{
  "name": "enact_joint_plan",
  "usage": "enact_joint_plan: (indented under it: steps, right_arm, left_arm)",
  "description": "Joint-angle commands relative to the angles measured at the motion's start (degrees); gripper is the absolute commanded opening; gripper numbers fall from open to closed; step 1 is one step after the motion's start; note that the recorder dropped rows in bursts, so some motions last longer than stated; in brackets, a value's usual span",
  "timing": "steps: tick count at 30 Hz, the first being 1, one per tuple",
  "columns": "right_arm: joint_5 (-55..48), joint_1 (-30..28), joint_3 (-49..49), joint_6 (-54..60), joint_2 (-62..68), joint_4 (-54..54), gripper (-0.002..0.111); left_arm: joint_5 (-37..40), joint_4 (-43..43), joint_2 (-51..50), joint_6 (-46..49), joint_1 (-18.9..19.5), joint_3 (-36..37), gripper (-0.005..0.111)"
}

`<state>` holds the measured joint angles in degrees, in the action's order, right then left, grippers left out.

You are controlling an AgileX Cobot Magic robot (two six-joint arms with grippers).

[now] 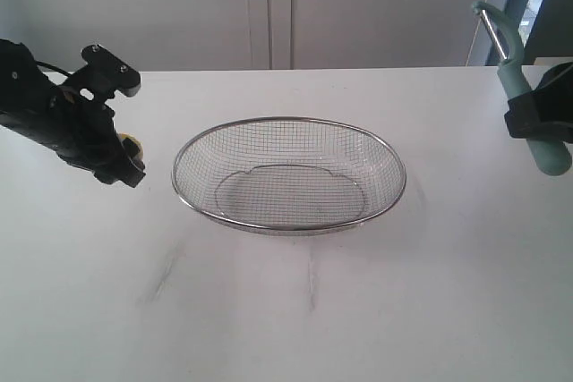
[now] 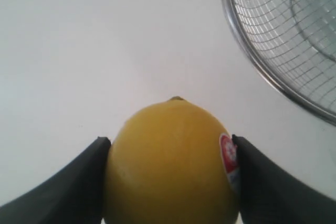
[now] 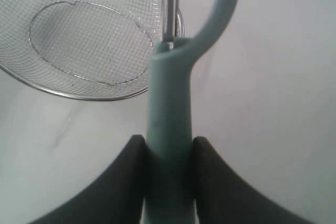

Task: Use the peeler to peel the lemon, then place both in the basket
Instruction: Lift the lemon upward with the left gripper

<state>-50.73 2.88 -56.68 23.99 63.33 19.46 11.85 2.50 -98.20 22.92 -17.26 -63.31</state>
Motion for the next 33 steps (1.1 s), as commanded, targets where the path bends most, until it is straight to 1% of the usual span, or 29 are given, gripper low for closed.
enact_joint_plan:
  steps: [1,6,16,21,25,27,30,33]
  right_arm:
    - [0.8,0.0,0.2,-0.3,-0.5,0.4,0.0]
    - [1.3,0.0,0.2,-0.3,-0.5,0.4,0.0]
    - [2.3,0.0,0.2,-0.3,-0.5,0.4,0.0]
    - [2.4,0.0,0.2,-0.3,-0.5,0.4,0.0]
    - [2.7,0.0,0.2,-0.3,-0.4,0.4,0.0]
    - [2.9,0.0,0.2,-0.3,-0.4,0.4,0.0]
    - [3.2,0.0,0.2,-0.3,-0.4,0.4,0.0]
    - [3.3,0.0,0.2,-0.3,-0.4,0.4,0.0]
  left_arm:
    - [3.1,0.5,5.2,0.0,0.0,-0.2,0.0]
    - [5.3,0.5,11.4,-0.2,0.0,-0.2,0.0]
    - [5.4,0.6,23.5,-3.9,0.0,-0.2,0.0]
    - [5.6,0.6,26.8,-3.9,0.0,-0.2,0.0]
    - [5.9,0.7,27.5,-3.9,0.0,-0.1,0.0]
    - [6.2,2.7,27.5,-3.9,-0.2,-0.1,0.0]
    - [6.2,9.0,27.5,-3.9,-0.6,-0.1,0.0]
    - [6.2,10.2,27.5,-2.3,-2.4,-0.1,0.0]
